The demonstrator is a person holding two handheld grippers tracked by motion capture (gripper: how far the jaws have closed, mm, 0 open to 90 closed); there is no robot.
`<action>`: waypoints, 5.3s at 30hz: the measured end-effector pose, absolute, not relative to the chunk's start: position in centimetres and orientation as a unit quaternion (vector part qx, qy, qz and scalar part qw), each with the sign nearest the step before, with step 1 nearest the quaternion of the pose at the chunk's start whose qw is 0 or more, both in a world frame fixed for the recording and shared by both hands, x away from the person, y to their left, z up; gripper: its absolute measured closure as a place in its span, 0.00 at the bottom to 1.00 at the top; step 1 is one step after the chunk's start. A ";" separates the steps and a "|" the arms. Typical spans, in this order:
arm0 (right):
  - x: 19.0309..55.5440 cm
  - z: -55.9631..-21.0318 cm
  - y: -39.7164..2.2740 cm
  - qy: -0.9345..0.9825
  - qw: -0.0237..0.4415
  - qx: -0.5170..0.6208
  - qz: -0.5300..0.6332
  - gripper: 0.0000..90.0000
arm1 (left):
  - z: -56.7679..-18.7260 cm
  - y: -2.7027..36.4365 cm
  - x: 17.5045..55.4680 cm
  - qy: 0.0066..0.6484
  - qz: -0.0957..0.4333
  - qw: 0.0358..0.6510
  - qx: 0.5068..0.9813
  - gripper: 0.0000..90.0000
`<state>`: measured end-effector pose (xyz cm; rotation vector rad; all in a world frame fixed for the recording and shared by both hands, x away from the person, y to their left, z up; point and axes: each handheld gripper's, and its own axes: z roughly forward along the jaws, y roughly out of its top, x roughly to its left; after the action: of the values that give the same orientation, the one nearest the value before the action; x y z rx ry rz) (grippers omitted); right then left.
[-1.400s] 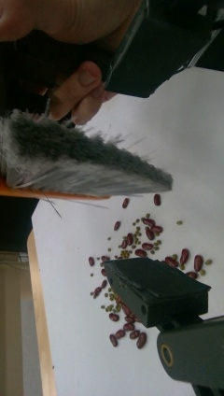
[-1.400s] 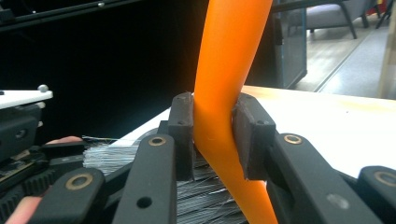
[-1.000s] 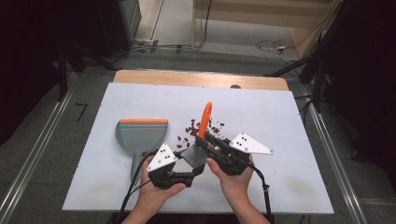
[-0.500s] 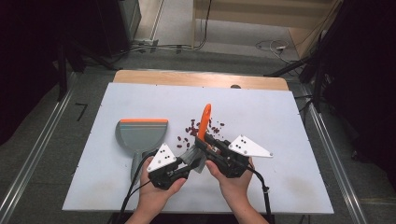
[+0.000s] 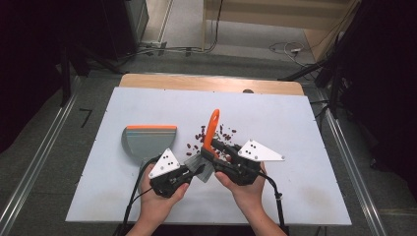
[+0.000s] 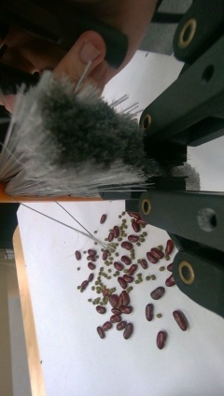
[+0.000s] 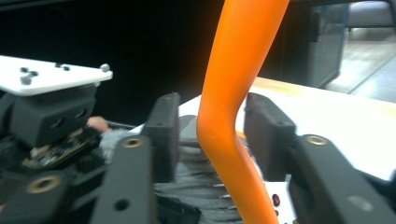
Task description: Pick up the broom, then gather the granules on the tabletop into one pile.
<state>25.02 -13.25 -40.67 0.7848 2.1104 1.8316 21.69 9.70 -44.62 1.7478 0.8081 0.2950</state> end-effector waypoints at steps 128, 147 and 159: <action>42.7 -43.3 -17.6 0.865 0.275 0.348 0.235 0.76 | -44.4 20.7 22.4 0.358 0.172 0.561 0.726 0.00; 42.5 -45.0 -12.1 0.899 0.290 0.282 0.167 0.76 | -44.4 20.5 22.3 0.360 0.171 0.558 0.728 0.00; 40.5 -46.3 -11.5 0.924 0.272 0.221 0.155 0.75 | -44.4 20.3 22.3 0.356 0.168 0.561 0.729 0.00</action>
<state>40.51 -11.54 -46.34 0.5956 2.4868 0.4165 22.33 20.32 -44.38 1.7167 0.8389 0.3960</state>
